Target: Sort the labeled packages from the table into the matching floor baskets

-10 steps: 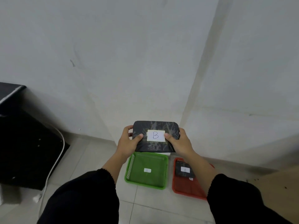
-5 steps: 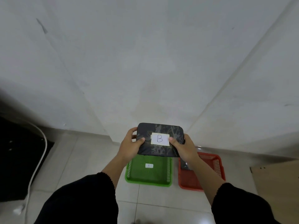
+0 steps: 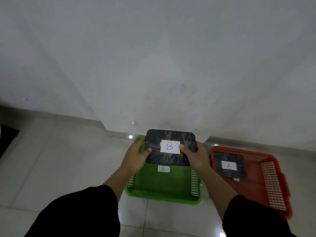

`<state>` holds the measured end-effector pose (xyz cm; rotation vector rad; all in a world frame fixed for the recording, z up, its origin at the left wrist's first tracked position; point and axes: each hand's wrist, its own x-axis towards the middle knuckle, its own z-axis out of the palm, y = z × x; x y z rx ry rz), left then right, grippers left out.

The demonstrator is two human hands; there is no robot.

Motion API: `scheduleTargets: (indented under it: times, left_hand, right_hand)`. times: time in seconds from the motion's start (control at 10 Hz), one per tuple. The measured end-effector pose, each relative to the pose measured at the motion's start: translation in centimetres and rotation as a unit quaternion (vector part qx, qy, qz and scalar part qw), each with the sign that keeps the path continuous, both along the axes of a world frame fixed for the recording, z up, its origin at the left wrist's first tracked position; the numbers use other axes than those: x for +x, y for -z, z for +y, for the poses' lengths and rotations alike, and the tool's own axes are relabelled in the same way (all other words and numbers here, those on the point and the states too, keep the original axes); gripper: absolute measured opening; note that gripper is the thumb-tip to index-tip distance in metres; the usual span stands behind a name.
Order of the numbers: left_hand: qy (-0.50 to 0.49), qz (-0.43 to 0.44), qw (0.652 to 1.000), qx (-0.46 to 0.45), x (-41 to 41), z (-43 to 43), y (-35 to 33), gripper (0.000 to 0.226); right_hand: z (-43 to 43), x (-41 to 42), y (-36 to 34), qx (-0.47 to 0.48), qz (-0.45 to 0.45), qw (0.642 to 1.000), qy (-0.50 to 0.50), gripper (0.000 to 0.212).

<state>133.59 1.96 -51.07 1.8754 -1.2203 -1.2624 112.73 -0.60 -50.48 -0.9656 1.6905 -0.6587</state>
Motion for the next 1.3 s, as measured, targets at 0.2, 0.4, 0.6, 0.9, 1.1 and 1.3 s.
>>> scheduleTargets:
  times: [0.2, 0.4, 0.6, 0.9, 1.1, 1.3]
  left_hand:
    - [-0.023, -0.120, 0.992, -0.019, 2.8, -0.9, 12.3, 0.062]
    - [-0.001, -0.089, 0.995, -0.039, 4.7, -1.9, 19.6, 0.062]
    - [0.016, -0.042, 0.996, -0.079, 4.5, -1.2, 21.5, 0.053]
    - [0.021, -0.049, 0.995, -0.086, 4.6, -1.0, 22.0, 0.057]
    - [0.003, -0.038, 0.995, -0.088, 4.6, -1.2, 22.1, 0.055]
    - [-0.016, -0.085, 0.996, -0.032, 4.7, -1.6, 20.2, 0.070]
  right_hand:
    - [-0.8, 0.5, 12.6, -0.001, 0.032, 0.999, 0.015, 0.049]
    - [-2.3, 1.5, 20.6, -0.007, 0.032, 0.999, 0.036, 0.051]
    - [-2.1, 2.8, 23.7, -0.017, 0.020, 0.998, 0.049, 0.048]
    - [-2.1, 5.5, 24.8, -0.013, -0.011, 0.999, 0.041, 0.047]
    - [-2.0, 5.8, 25.0, -0.018, -0.015, 0.999, 0.029, 0.050]
    - [-1.0, 4.8, 21.6, 0.012, 0.034, 0.999, -0.001, 0.072]
